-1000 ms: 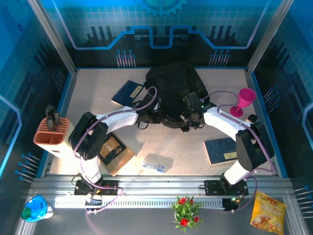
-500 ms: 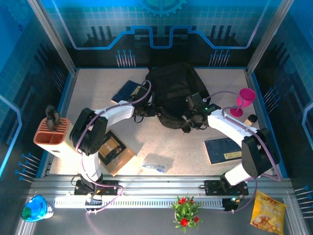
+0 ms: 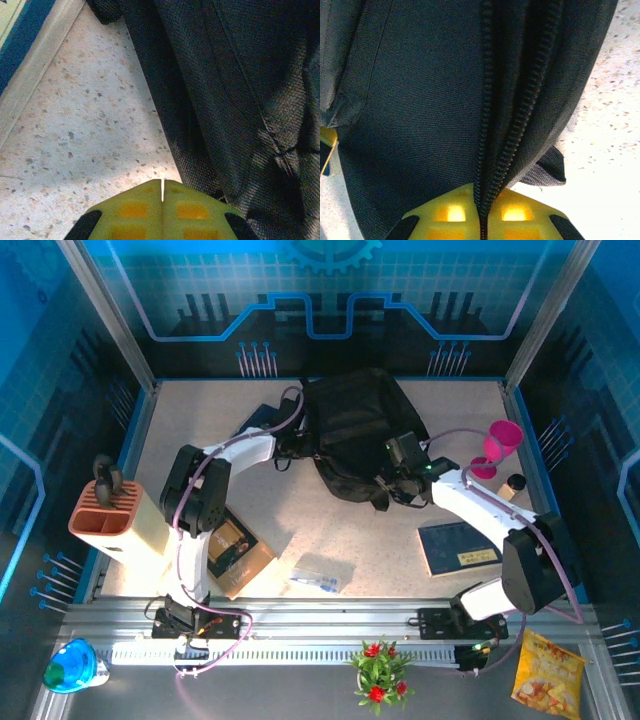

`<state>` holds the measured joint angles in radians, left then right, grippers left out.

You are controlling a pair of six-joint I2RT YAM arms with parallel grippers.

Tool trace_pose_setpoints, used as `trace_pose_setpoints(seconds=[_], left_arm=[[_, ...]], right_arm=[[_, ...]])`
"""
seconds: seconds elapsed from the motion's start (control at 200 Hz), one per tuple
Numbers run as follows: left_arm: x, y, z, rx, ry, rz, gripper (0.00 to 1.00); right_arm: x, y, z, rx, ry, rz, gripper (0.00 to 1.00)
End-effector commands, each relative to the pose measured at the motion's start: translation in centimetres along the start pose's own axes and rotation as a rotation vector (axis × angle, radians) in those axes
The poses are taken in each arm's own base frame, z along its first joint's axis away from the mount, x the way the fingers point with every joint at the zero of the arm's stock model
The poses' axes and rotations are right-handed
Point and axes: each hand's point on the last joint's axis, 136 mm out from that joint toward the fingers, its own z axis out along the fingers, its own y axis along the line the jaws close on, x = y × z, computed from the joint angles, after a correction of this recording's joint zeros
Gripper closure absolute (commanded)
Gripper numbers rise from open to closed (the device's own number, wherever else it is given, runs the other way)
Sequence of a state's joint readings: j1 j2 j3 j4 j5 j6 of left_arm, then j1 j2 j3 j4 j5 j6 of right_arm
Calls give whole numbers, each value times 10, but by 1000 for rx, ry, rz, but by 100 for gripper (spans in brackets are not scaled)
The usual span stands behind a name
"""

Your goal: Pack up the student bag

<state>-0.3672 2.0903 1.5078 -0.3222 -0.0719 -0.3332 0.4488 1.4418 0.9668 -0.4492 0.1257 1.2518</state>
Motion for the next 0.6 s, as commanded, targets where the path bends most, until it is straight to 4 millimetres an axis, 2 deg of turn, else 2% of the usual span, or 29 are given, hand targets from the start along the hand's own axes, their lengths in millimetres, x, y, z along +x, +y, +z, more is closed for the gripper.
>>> trace_pose_setpoints(seconds=[0.0,0.09,0.155,0.195,0.33,0.395,0.45,0.525,0.595], left_arm=[[-16,32,-8,-107,-22,-30,95],[-22,21,-29,-53,-40,-52,78],[-25,15,-47,-26,-54,-73,59],[-26,15,-58,-22,-63,-91,52],[-18,25,-92,-29,-64,-168,40],[-8,32,-105,-36,-57,-208,35],[3,40,-114,-50,-49,-243,31],[22,51,-125,-64,-30,-294,26],[42,62,-132,-81,-7,-335,23]], right_arm=[[-1,4,0,-44,11,-26,89],[7,21,7,-87,41,-50,87],[14,32,14,-99,63,-66,87],[18,39,18,-106,77,-80,86],[30,66,33,-129,111,-148,81],[33,78,40,-147,126,-188,74],[37,89,47,-167,154,-230,65],[45,103,51,-210,202,-321,61],[49,102,48,-195,215,-363,52]])
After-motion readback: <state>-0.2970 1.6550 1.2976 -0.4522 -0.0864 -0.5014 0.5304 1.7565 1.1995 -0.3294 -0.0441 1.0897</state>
